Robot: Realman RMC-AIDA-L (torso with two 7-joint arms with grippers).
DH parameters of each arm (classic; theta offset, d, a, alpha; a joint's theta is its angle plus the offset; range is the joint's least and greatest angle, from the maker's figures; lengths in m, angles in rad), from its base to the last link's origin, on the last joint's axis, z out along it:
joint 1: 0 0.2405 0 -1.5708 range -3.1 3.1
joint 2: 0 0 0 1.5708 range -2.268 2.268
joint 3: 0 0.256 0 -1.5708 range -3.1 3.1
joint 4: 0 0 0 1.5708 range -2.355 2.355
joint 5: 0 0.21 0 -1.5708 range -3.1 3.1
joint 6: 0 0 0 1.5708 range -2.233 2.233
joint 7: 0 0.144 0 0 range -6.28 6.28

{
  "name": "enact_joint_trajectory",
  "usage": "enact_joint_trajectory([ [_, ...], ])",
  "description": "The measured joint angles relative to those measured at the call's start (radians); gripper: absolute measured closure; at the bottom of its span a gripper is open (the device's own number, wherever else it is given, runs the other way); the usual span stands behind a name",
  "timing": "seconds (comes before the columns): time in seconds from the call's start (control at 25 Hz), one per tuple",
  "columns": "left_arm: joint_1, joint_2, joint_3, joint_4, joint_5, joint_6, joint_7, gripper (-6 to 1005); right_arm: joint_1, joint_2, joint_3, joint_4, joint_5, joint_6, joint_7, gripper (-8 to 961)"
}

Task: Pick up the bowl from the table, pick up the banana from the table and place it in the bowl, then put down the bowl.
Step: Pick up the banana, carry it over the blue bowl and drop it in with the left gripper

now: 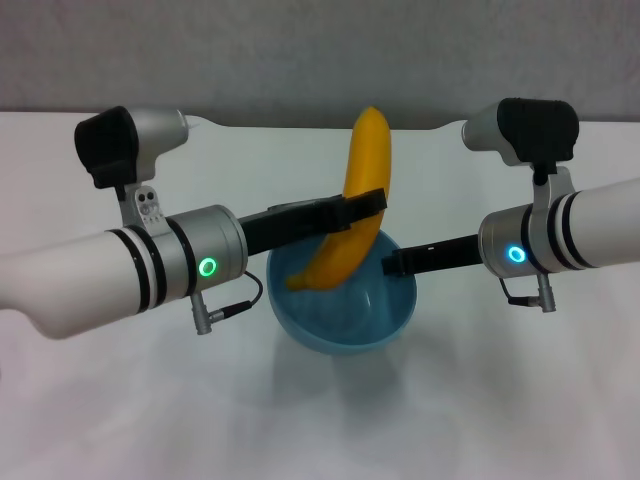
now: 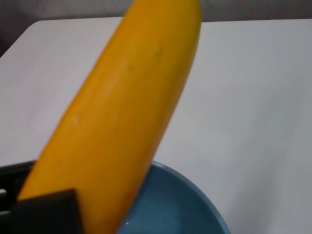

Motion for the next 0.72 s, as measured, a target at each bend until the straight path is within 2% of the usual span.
enact_joint_trajectory([
  [0.24,-0.010,0.001,-0.031,0.100,-0.149,-0.079,0.130,494,0.004,-0.001,0.000,0.001,0.000,0.002,0.000,899],
  [0.48,-0.018,0.002,-0.059,0.130,-0.170,-0.119,0.156,496,-0.001,-0.004,0.008,0.006,0.000,0.000,0.000,898],
  [0.72,-0.014,0.000,-0.067,0.133,-0.202,-0.138,0.205,438,-0.003,-0.004,0.009,0.008,0.000,0.000,-0.002,898],
])
